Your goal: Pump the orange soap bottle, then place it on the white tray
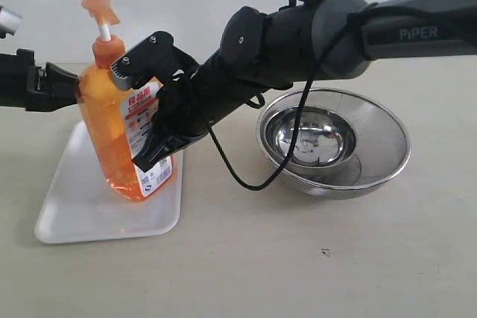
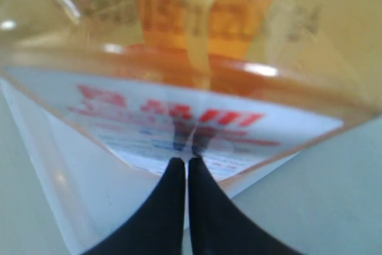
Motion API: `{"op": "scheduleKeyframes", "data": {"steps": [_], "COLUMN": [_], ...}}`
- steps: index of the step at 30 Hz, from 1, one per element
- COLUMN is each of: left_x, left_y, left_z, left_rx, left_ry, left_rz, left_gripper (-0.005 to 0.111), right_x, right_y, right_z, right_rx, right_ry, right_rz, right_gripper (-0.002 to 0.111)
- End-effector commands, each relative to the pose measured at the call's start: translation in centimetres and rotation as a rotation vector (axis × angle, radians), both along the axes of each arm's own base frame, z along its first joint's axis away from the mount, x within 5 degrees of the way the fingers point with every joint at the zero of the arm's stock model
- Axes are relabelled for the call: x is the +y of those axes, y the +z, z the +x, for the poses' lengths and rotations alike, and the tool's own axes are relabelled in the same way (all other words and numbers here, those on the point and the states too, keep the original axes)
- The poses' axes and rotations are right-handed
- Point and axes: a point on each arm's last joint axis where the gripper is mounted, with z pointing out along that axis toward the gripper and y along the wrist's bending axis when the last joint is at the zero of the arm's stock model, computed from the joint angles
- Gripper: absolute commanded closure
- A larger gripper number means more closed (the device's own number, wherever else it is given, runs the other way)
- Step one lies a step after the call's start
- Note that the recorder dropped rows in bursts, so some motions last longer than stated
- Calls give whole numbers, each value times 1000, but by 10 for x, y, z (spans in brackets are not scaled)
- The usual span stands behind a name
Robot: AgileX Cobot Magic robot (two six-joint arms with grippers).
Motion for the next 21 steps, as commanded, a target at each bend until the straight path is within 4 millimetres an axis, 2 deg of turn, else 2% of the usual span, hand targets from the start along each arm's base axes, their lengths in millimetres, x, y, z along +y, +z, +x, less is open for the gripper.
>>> {"op": "scheduleKeyframes", "data": {"steps": [1, 21], "left_x": [-4, -5], "left_y": [-3, -7], "left_z": [-8, -12], "left_rx": [32, 46], "left_ry": [-31, -37], "left_rz": [-32, -40], "left_gripper": [102, 102], "right_x": [-2, -7], "right_y": [9, 14], "right_z": [5, 17], "right_rx": [-57, -140], "right_ry": [-24, -82], "right_rz": [20, 49], "right_gripper": [109, 109]}}
